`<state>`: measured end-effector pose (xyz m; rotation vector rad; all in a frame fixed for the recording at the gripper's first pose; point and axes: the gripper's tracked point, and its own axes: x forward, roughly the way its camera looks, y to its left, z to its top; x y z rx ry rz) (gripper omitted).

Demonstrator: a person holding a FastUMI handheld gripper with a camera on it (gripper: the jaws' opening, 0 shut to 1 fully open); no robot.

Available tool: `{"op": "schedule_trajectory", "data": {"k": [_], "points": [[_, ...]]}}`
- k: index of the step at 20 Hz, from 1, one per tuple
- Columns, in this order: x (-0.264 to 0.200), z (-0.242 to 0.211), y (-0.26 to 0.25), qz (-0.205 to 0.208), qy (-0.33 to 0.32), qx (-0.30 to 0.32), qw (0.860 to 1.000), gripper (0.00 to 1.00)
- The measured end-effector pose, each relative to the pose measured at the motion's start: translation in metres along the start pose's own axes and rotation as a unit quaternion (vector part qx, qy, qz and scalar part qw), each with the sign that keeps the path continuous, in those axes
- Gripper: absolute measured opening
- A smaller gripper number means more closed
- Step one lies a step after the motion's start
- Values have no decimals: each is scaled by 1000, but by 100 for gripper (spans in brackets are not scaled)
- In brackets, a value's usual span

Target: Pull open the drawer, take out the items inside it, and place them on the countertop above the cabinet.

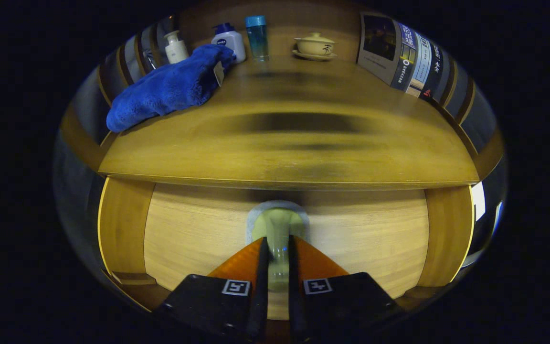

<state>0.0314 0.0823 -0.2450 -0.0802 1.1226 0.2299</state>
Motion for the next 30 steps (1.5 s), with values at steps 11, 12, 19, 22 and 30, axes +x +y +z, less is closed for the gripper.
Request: {"op": "schedule_trajectory", "data": {"k": [11,12,19,22,30], "points": [[-50,8,5,17,-42,7,999,23],[-58,10,4,17,-48,5,999,23],[-106,21,6,23,-78,0,997,23],[-121,32,9,27,-94,-5,995,23],[-132,80,4,20,-118,-6,993,23]]}}
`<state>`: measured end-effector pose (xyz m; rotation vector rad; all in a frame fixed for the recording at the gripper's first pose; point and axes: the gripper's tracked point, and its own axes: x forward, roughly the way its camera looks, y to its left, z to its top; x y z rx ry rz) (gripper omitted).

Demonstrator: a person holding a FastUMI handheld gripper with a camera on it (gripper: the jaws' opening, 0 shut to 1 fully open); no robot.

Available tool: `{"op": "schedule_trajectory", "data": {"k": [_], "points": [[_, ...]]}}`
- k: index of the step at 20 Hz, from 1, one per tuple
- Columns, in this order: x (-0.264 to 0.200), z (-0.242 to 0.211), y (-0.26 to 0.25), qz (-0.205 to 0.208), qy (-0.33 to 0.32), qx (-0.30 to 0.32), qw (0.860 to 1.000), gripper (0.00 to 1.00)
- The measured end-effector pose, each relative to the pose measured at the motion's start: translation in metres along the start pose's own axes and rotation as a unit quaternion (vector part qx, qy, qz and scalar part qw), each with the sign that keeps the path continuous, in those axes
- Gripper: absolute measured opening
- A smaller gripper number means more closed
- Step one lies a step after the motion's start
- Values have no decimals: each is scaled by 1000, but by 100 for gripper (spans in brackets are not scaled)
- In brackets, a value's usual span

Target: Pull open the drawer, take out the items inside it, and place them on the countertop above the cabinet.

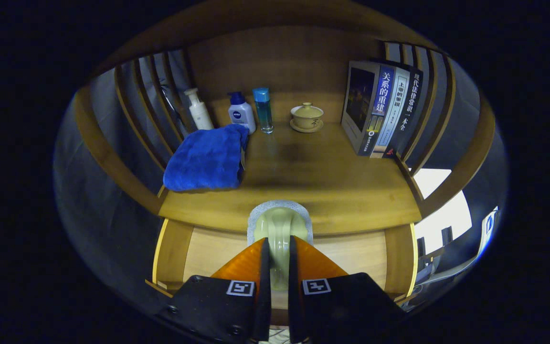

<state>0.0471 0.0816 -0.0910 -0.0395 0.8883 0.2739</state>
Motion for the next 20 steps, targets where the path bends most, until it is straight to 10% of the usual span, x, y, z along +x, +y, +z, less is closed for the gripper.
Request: {"op": "schedule_trajectory", "data": {"k": [20], "points": [[77,74,-25,-38,4,4,999,23]]}}
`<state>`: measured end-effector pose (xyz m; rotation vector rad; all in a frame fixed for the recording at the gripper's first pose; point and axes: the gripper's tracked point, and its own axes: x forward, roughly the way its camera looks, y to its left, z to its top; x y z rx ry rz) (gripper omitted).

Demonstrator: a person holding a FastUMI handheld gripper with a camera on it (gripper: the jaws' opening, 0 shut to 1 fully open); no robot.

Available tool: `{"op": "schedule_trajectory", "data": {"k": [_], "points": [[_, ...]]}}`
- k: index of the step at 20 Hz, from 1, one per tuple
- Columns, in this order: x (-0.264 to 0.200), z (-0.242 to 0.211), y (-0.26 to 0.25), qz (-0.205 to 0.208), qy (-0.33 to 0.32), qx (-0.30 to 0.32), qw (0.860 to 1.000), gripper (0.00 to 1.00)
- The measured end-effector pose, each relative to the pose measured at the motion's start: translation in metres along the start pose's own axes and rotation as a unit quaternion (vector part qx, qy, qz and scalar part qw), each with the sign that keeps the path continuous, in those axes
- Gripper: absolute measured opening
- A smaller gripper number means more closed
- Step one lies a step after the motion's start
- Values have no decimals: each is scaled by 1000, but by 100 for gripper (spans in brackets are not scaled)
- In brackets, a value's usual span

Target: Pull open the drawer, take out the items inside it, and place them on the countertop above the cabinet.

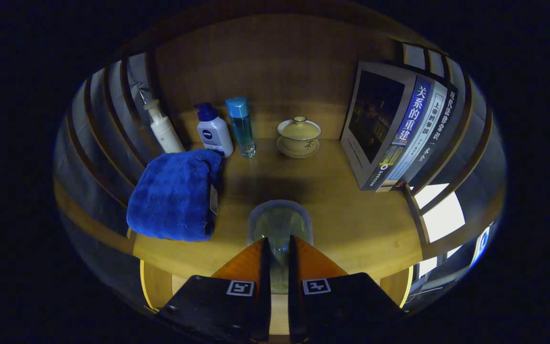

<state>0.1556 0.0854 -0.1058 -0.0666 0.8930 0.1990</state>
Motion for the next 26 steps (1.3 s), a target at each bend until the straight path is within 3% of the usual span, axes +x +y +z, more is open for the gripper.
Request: {"op": "schedule_trajectory", "data": {"k": [9,12,15,22,26], "points": [[16,12,-2,3,-18,10,1000,25],[14,15,-5,-2,-29,9,1000,39],[12,15,-8,-7,-52,10,999,68],[-1,12,-11,-6,-131,28,991,100],[-17,5,-7,0,-181,34,983,100]]}}
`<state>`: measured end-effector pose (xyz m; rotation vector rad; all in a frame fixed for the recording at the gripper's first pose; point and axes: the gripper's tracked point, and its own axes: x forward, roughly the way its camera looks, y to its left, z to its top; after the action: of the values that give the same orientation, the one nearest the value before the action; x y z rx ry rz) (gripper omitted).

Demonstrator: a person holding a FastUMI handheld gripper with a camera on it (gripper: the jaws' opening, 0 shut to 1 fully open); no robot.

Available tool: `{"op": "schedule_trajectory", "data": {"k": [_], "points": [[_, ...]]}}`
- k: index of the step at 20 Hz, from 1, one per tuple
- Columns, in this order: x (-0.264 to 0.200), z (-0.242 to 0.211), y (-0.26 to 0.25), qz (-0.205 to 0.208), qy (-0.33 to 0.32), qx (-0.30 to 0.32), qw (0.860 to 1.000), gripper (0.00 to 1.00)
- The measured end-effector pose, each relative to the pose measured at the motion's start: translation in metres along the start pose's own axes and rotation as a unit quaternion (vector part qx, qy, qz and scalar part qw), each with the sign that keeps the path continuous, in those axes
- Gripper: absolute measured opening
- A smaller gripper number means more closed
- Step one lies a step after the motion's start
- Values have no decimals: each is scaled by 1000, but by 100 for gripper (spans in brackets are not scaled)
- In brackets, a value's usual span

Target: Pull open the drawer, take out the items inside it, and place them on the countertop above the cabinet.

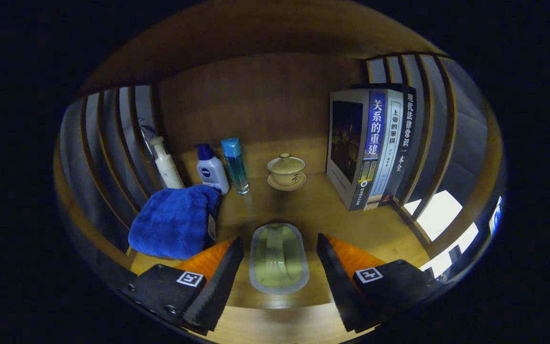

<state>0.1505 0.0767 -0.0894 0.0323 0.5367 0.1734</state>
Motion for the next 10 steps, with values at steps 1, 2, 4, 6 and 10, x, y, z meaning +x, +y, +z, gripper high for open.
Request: {"op": "schedule_trajectory", "data": {"k": [1,2,4,6,10], "points": [[-5,-1,0,1,-11,4,1000,100],[-10,-1,0,1,-21,5,1000,100],[-20,-1,-1,-1,-43,-3,999,99],[-35,-2,-4,-6,-63,-20,998,99],[-71,-5,0,-8,-109,-34,993,99]]}}
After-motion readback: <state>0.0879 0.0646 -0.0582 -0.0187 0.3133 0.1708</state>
